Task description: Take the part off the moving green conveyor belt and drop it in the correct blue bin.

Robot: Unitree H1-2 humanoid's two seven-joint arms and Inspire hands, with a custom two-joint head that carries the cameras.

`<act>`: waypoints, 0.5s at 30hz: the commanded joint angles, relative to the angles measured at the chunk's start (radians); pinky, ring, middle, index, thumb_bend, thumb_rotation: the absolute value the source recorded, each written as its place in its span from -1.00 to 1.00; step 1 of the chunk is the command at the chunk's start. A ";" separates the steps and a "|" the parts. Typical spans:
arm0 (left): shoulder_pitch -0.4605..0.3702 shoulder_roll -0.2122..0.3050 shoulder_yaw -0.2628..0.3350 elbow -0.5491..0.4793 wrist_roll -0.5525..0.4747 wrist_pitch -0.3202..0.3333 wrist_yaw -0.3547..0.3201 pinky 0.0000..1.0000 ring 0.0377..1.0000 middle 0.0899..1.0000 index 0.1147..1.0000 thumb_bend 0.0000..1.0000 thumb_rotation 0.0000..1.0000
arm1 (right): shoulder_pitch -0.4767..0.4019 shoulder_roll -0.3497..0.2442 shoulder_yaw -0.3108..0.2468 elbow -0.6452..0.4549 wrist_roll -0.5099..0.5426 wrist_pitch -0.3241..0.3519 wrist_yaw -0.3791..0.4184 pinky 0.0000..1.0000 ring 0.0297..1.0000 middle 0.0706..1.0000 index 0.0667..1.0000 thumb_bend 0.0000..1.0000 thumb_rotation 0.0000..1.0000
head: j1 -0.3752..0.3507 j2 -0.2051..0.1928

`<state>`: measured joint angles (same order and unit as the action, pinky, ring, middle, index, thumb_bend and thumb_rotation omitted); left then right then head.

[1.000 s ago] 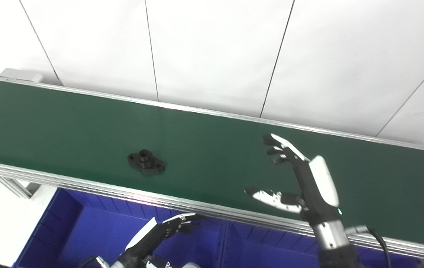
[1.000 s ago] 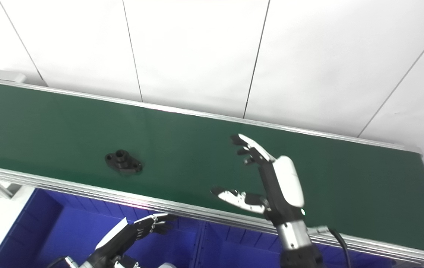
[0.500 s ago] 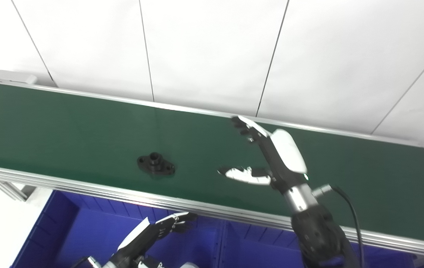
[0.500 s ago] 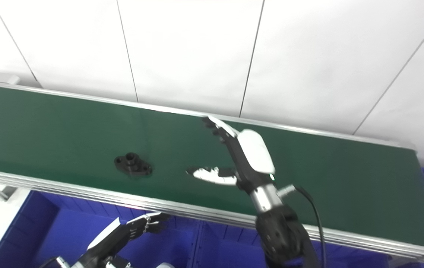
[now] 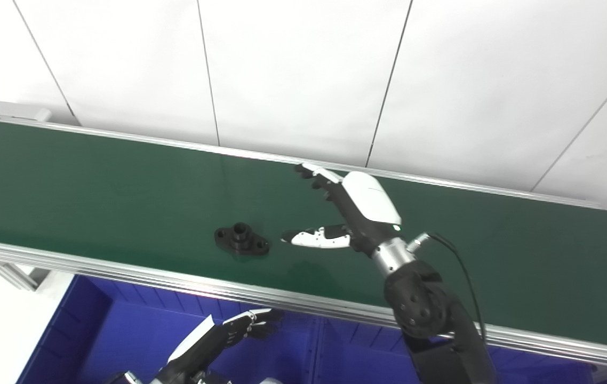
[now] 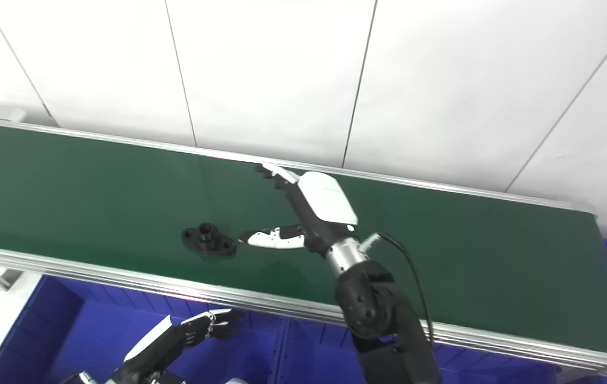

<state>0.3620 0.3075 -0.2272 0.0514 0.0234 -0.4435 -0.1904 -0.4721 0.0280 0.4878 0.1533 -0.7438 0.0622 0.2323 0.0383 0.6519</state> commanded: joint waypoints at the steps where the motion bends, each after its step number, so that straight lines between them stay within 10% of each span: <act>1: 0.009 0.001 0.013 -0.028 -0.025 -0.026 -0.014 0.59 0.62 0.71 0.63 0.38 -0.75 | -0.056 0.029 0.010 0.016 -0.012 0.016 -0.008 0.32 0.54 0.65 0.73 0.49 -0.16 | 0.002 0.001; 15: 0.012 -0.019 0.027 -0.027 -0.012 -0.026 -0.021 0.57 0.59 0.70 0.63 0.39 -0.70 | -0.110 0.040 0.076 0.199 -0.044 -0.012 -0.070 0.36 0.55 0.65 0.70 0.54 -0.24 | 0.018 0.010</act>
<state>0.3688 0.2882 -0.2050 0.0515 0.0073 -0.4435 -0.2127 -0.5393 0.0439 0.5586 0.3575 -0.7784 0.0682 0.1947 0.0552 0.6626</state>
